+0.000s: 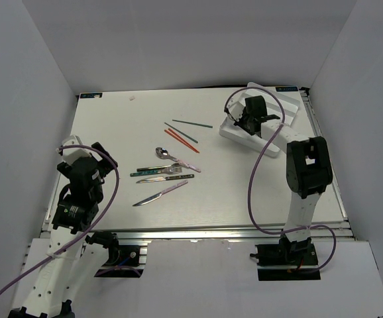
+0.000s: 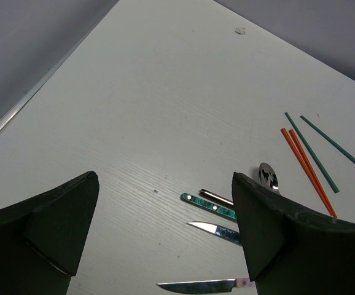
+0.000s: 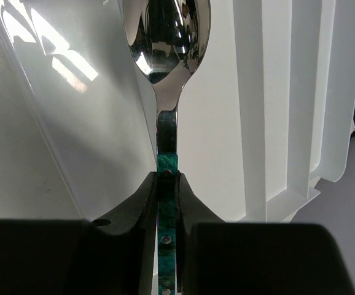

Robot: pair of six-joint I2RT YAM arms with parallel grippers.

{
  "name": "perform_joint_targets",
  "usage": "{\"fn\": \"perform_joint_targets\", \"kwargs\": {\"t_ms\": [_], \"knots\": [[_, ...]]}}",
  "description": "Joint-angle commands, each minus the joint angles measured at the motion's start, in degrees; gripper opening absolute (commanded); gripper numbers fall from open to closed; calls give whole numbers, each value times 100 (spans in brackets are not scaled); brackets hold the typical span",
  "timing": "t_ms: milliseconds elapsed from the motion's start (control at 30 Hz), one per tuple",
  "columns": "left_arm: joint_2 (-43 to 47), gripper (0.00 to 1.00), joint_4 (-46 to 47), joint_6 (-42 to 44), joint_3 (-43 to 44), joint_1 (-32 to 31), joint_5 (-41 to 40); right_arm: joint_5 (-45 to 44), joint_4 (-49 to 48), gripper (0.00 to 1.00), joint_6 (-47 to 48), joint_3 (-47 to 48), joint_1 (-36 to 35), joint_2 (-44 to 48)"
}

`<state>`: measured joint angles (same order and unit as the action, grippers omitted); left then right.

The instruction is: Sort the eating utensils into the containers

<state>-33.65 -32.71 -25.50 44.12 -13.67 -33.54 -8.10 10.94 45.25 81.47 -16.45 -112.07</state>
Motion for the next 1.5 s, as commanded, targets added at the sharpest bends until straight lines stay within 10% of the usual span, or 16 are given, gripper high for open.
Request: {"fn": "perform_joint_targets", "kwargs": {"t_ms": [0,200,233,267,700,900,967,1033,1133,1233,1367,1467], "knots": [[-1,98,54,54,27,14,93,177,-338,0,115,-114,124,71],[8,98,63,54,18,14,102,186,-224,20,212,-245,177,159],[7,98,63,62,18,14,111,194,-250,35,221,-307,186,177],[7,98,63,62,18,5,119,177,-259,89,221,-333,186,229],[16,98,63,62,18,14,102,738,-128,89,-236,-27,177,730],[-10,98,72,71,9,14,85,-509,-838,89,-1727,-18,-568,1521],[-36,98,63,71,18,14,76,-851,-683,89,-3511,376,-991,1548],[-63,98,72,71,18,14,58,1505,91,89,-3638,685,-983,1294],[-63,98,45,71,18,14,23,1935,689,88,-4042,1256,-1472,732],[-54,98,37,62,18,14,-21,1568,725,77,-3937,1310,-2079,406],[-80,98,28,54,9,14,-21,1346,997,38,-3858,1511,-2486,-164],[-98,98,45,71,9,14,32,1452,1147,40,-3770,1766,-2732,-446]]}}
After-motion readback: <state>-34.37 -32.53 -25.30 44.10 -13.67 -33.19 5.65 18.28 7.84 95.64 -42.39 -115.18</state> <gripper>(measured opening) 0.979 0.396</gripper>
